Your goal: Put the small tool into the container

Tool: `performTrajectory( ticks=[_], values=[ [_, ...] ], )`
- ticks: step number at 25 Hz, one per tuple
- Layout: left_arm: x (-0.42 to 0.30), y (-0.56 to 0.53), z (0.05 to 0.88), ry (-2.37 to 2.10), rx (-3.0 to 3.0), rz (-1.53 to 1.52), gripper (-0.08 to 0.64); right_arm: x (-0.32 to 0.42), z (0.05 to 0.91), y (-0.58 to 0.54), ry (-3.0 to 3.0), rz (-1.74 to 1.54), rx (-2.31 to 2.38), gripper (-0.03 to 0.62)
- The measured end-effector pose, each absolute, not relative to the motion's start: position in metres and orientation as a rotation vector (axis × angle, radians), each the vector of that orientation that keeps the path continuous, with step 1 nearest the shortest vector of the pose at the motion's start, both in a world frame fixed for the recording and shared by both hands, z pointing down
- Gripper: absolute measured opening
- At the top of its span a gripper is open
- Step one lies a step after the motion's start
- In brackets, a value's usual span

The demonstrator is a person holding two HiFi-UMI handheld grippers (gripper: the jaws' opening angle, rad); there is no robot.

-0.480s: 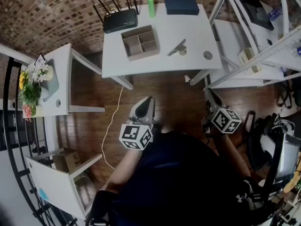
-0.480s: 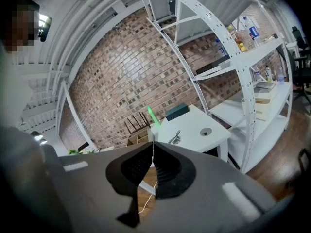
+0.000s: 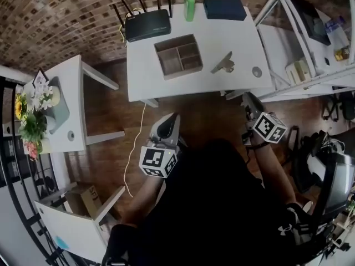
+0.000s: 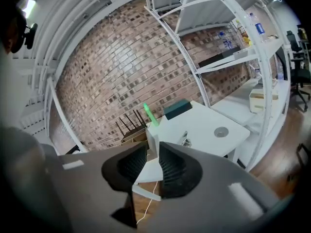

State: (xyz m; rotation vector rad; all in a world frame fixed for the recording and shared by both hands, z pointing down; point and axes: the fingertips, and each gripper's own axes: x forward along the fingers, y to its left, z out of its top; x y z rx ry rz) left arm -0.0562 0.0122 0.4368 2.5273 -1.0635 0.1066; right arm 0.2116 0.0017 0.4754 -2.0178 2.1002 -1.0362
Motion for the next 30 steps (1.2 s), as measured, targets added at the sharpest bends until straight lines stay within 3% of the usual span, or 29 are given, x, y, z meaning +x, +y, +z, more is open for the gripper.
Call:
performTrajectory(
  ticks=[15, 25, 30],
  values=[
    [-0.019, -0.074, 0.413, -1.234, 2.48, 0.125, 0.039, 0.267, 0.617, -0.127, 2.006, -1.454, -1.927, 0.15],
    [-0.003, -0.109, 0.409, -1.343, 2.416, 0.143, 0.037, 0.277, 0.66, -0.158, 1.911, -1.682, -1.851, 0.147],
    [-0.008, -0.124, 0.41, -1.332, 2.422, 0.137, 0.032, 0.277, 0.668, -0.164, 1.854, -1.735, -1.85, 0.082]
  ],
)
